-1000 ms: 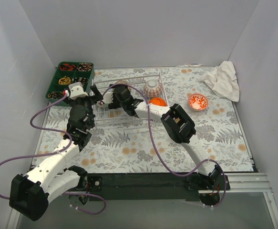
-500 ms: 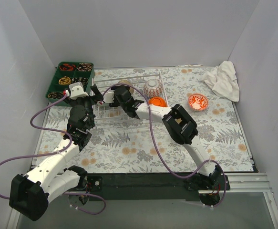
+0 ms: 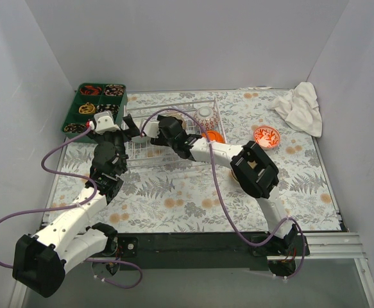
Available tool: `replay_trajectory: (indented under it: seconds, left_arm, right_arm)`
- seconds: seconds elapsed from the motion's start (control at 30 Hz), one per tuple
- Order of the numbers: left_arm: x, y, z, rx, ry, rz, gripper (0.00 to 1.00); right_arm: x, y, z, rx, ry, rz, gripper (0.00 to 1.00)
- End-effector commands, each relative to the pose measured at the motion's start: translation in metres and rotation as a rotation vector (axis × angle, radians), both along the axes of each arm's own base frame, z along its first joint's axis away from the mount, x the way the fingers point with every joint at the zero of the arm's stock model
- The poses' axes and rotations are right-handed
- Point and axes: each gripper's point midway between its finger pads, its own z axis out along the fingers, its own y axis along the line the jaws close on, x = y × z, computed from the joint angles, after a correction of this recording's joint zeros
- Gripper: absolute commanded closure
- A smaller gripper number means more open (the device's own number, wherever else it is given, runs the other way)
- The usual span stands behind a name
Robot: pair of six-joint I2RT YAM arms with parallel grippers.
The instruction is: Unload the bowls from the dish rack
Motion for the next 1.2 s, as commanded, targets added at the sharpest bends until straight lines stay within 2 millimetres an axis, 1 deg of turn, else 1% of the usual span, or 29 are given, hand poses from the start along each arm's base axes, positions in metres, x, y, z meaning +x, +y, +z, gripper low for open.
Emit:
replay_trajectory:
  seconds: [0.0, 0.07, 0.1, 0.17, 0.2, 0.27, 0.3, 0.37, 0.4, 0.47, 0.53, 0.57, 0.6, 0.63, 0.67, 0.7, 0.73, 0.77, 0.8, 0.83, 0.87, 0.9, 0.93, 0.97, 1.0, 1.03, 1.07, 1.13, 1.17]
  left_arm:
    - [-0.002, -0.007, 0.004, 0.017, -0.009, -0.053, 0.02]
    - [0.000, -0.012, 0.001, 0.022, 0.000, -0.077, 0.02]
    - [0.001, -0.014, 0.000, 0.021, 0.005, -0.085, 0.02]
    - [0.003, -0.018, -0.002, 0.028, 0.013, -0.106, 0.02]
    - [0.003, -0.020, -0.002, 0.026, 0.014, -0.113, 0.02]
    - [0.004, -0.022, -0.004, 0.029, 0.019, -0.127, 0.02]
    - [0.004, -0.024, -0.005, 0.030, 0.019, -0.138, 0.02]
    - [0.005, -0.028, -0.007, 0.031, 0.024, -0.154, 0.02]
    - [0.006, -0.030, -0.007, 0.032, 0.025, -0.166, 0.02]
    - [0.008, -0.034, -0.011, 0.030, 0.037, -0.185, 0.02]
    - [0.009, -0.042, -0.014, 0.028, 0.049, -0.225, 0.02]
    - [0.010, -0.046, -0.016, 0.029, 0.052, -0.245, 0.02]
    - [0.010, -0.051, -0.018, 0.032, 0.058, -0.266, 0.02]
    - [0.009, -0.059, -0.017, 0.034, 0.055, -0.312, 0.02]
    - [0.009, -0.063, -0.019, 0.029, 0.058, -0.337, 0.02]
    - [0.010, -0.068, -0.021, 0.027, 0.063, -0.359, 0.02]
    - [0.009, -0.076, -0.024, 0.031, 0.070, -0.400, 0.02]
    - [0.009, -0.080, -0.024, 0.021, 0.073, -0.422, 0.02]
    - [0.009, -0.085, -0.024, 0.018, 0.075, -0.446, 0.02]
    - [0.009, -0.093, -0.029, 0.019, 0.091, -0.486, 0.02]
    - [0.008, -0.097, -0.031, 0.009, 0.097, -0.506, 0.02]
    - [0.008, -0.099, -0.032, 0.009, 0.102, -0.520, 0.02]
    - [0.010, -0.102, -0.035, 0.007, 0.111, -0.531, 0.02]
    - [0.009, -0.107, -0.038, 0.008, 0.119, -0.556, 0.02]
    - [0.010, -0.110, -0.039, -0.002, 0.126, -0.567, 0.02]
    - [0.011, -0.113, -0.044, -0.005, 0.143, -0.579, 0.02]
    - [0.011, -0.117, -0.046, -0.006, 0.152, -0.601, 0.02]
    - [0.012, -0.123, -0.048, -0.020, 0.168, -0.626, 0.02]
    - [0.014, -0.126, -0.055, -0.025, 0.189, -0.635, 0.02]
  right_arm:
    - [-0.002, -0.004, 0.087, 0.235, -0.065, -0.063, 0.84]
    - [-0.004, -0.007, 0.093, 0.269, -0.049, -0.076, 0.87]
    - [-0.005, -0.009, 0.100, 0.309, -0.037, -0.089, 0.89]
    - [-0.007, -0.011, 0.103, 0.343, -0.008, -0.093, 0.91]
    - [-0.007, -0.015, 0.110, 0.388, 0.010, -0.111, 0.91]
    - [-0.008, -0.017, 0.111, 0.419, 0.047, -0.118, 0.92]
    - [-0.007, -0.022, 0.116, 0.442, 0.055, -0.127, 0.93]
    - [-0.011, -0.024, 0.122, 0.503, 0.100, -0.137, 0.94]
    - [-0.010, -0.028, 0.123, 0.523, 0.114, -0.146, 0.94]
    - [-0.014, -0.029, 0.130, 0.599, 0.170, -0.152, 0.94]
    - [-0.014, -0.036, 0.129, 0.643, 0.211, -0.169, 0.95]
    - [-0.018, -0.035, 0.136, 0.696, 0.247, -0.163, 0.95]
    - [-0.017, -0.040, 0.133, 0.714, 0.270, -0.175, 0.95]
    - [-0.017, -0.042, 0.134, 0.740, 0.290, -0.178, 0.96]
    - [-0.023, -0.041, 0.142, 0.800, 0.338, -0.167, 0.96]
    - [-0.022, -0.047, 0.139, 0.814, 0.360, -0.172, 0.96]
    - [-0.024, -0.048, 0.141, 0.849, 0.395, -0.171, 0.96]
    - [-0.031, -0.047, 0.147, 0.895, 0.446, -0.148, 0.96]
    - [-0.028, -0.053, 0.152, 0.931, 0.458, -0.153, 0.96]
    - [-0.035, -0.052, 0.146, 0.940, 0.508, -0.126, 0.96]
    - [-0.039, -0.056, 0.156, 0.973, 0.516, -0.113, 0.96]
    - [-0.038, -0.062, 0.157, 1.017, 0.548, -0.130, 0.96]
    - [-0.041, -0.065, 0.154, 1.036, 0.564, -0.122, 0.97]
    - [-0.047, -0.066, 0.163, 1.061, 0.579, -0.093, 0.98]
    - [-0.048, -0.071, 0.164, 1.089, 0.598, -0.098, 0.99]
    - [-0.049, -0.072, 0.168, 1.111, 0.601, -0.084, 0.99]
    - [-0.056, -0.074, 0.168, 1.118, 0.620, -0.067, 0.99]
    - [-0.061, -0.077, 0.175, 1.143, 0.634, -0.045, 0.99]
    - [-0.064, -0.079, 0.174, 1.144, 0.642, -0.042, 0.99]
